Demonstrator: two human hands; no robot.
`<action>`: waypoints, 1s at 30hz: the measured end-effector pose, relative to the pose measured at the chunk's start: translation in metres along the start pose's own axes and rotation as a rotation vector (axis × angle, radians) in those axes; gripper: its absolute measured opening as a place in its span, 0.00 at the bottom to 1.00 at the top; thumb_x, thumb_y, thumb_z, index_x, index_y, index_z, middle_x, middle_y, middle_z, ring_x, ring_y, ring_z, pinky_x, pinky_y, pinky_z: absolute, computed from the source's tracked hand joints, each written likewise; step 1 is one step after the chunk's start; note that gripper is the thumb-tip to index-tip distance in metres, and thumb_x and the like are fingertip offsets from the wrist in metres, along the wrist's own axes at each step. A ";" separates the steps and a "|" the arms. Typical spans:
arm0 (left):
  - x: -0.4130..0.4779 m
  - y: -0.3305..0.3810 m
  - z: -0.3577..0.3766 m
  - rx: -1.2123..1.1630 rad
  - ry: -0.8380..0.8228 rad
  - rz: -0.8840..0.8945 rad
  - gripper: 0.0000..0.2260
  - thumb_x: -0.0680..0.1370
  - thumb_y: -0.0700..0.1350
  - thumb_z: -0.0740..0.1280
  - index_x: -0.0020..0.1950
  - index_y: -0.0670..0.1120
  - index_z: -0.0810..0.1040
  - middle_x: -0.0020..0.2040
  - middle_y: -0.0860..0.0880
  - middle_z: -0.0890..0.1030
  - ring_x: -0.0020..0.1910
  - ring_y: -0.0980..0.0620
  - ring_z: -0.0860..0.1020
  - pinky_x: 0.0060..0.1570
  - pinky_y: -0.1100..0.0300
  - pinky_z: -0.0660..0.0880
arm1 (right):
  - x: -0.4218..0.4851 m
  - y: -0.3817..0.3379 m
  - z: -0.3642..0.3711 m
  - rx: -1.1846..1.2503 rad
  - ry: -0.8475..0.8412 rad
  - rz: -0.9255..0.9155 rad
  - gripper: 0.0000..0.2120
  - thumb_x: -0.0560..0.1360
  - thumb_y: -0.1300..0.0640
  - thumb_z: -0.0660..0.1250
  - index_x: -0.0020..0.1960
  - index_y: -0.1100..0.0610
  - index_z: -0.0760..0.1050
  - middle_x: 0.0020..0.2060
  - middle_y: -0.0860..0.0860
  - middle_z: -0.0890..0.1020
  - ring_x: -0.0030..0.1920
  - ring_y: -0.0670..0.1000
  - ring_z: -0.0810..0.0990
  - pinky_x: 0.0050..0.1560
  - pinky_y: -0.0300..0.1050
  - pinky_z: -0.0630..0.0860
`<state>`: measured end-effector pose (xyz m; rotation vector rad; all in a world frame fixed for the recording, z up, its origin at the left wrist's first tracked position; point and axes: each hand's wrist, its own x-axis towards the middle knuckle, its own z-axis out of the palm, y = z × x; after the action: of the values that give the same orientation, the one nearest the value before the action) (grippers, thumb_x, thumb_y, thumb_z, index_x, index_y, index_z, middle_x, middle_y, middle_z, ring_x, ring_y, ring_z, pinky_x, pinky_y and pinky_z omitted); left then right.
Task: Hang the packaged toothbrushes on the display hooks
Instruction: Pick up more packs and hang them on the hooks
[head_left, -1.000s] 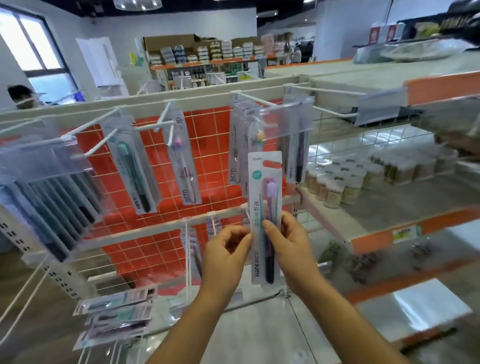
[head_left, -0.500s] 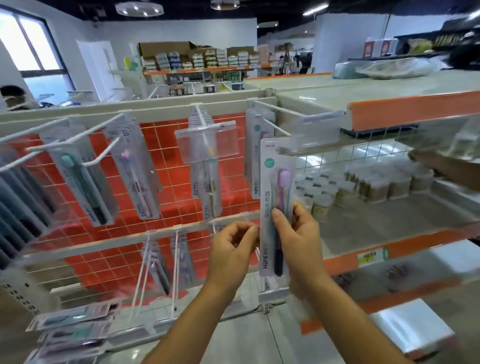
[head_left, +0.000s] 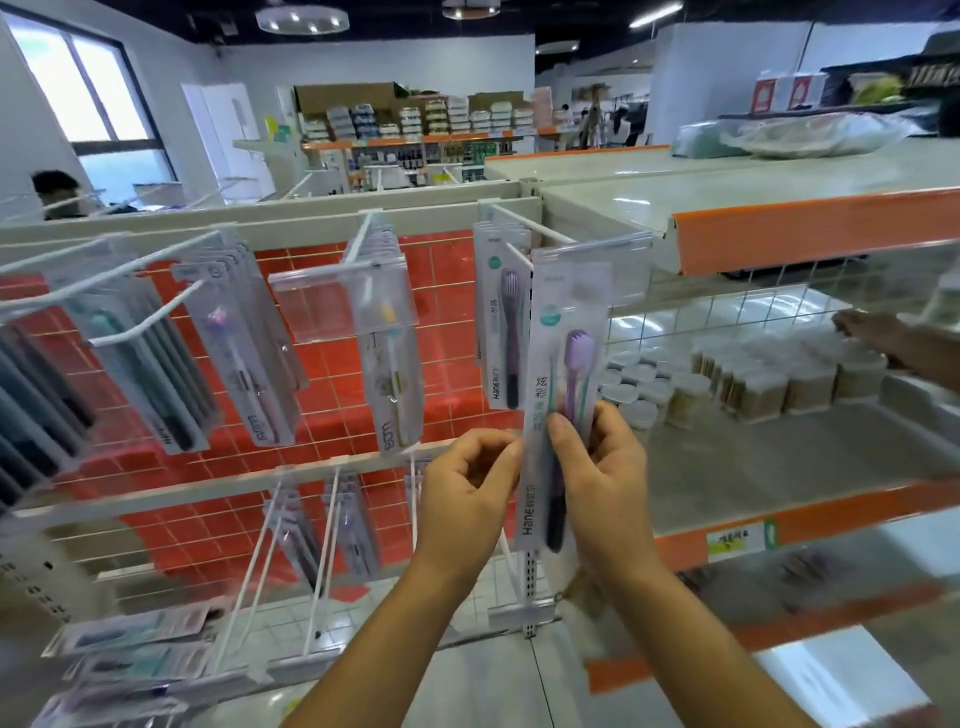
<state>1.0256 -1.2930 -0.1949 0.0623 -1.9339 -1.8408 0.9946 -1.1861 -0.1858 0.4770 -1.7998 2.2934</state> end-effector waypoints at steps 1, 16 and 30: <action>0.001 -0.001 0.001 0.003 -0.002 -0.002 0.04 0.79 0.40 0.67 0.47 0.44 0.82 0.43 0.45 0.84 0.46 0.42 0.82 0.50 0.42 0.80 | 0.002 0.001 -0.001 -0.003 0.001 0.004 0.06 0.79 0.60 0.64 0.54 0.55 0.77 0.44 0.50 0.84 0.46 0.49 0.84 0.45 0.45 0.81; 0.017 -0.018 -0.012 0.097 0.046 -0.051 0.10 0.78 0.36 0.67 0.46 0.52 0.81 0.44 0.51 0.84 0.47 0.53 0.82 0.49 0.60 0.80 | 0.054 0.041 0.005 -0.197 0.025 0.057 0.03 0.79 0.53 0.63 0.49 0.52 0.74 0.42 0.50 0.81 0.44 0.49 0.82 0.47 0.52 0.81; 0.018 -0.030 -0.049 0.133 0.173 -0.135 0.10 0.77 0.36 0.68 0.44 0.51 0.81 0.40 0.55 0.83 0.44 0.55 0.81 0.47 0.64 0.79 | 0.168 0.083 0.029 -0.766 -0.099 0.030 0.20 0.79 0.39 0.52 0.55 0.55 0.69 0.45 0.53 0.78 0.43 0.54 0.80 0.43 0.56 0.81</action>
<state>1.0186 -1.3477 -0.2187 0.3900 -1.9679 -1.7244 0.8137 -1.2434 -0.1944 0.4191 -2.5262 1.4223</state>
